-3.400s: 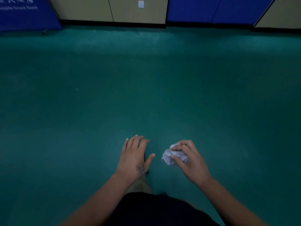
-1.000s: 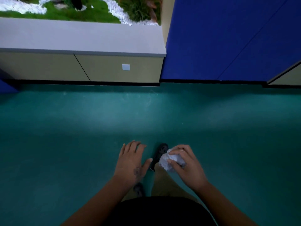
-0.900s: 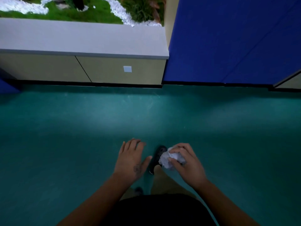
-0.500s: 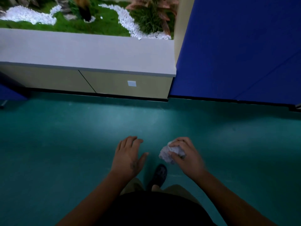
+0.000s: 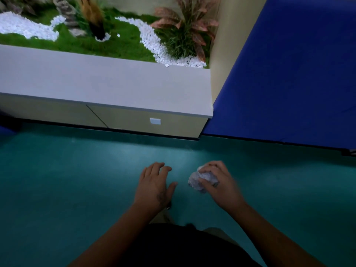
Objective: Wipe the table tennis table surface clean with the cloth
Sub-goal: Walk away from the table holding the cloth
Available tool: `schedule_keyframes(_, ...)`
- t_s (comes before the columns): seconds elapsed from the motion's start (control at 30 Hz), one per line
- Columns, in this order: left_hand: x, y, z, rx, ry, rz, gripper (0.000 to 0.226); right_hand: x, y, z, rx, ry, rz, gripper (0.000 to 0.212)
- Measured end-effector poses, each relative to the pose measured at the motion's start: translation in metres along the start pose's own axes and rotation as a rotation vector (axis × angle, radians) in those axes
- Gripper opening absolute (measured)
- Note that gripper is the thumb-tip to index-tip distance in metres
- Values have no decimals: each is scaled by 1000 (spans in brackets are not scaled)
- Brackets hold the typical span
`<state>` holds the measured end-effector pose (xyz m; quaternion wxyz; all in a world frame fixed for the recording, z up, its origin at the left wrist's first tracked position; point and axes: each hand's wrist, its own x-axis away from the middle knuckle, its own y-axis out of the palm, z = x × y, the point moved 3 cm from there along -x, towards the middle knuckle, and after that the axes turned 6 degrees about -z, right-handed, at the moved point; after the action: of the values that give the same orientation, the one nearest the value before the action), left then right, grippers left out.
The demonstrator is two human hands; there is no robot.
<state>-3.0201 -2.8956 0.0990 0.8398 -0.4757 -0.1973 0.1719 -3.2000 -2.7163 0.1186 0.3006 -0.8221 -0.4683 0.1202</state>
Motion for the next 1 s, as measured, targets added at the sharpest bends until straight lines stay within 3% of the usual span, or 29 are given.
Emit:
schedule_keyframes(0.37,-139,-67,-67,-32,99,-31,48,-140,5,-38,23,76,59,21)
schedule_keyframes(0.8,-266,-93,-87,-85,34,-53,51,-280,-28,-26,7,19,-18,29)
schedule_keyframes(1.0,-344,-110,-81,-79,-101,-7,49,-369,-58,-10,-19,-30,-54,31)
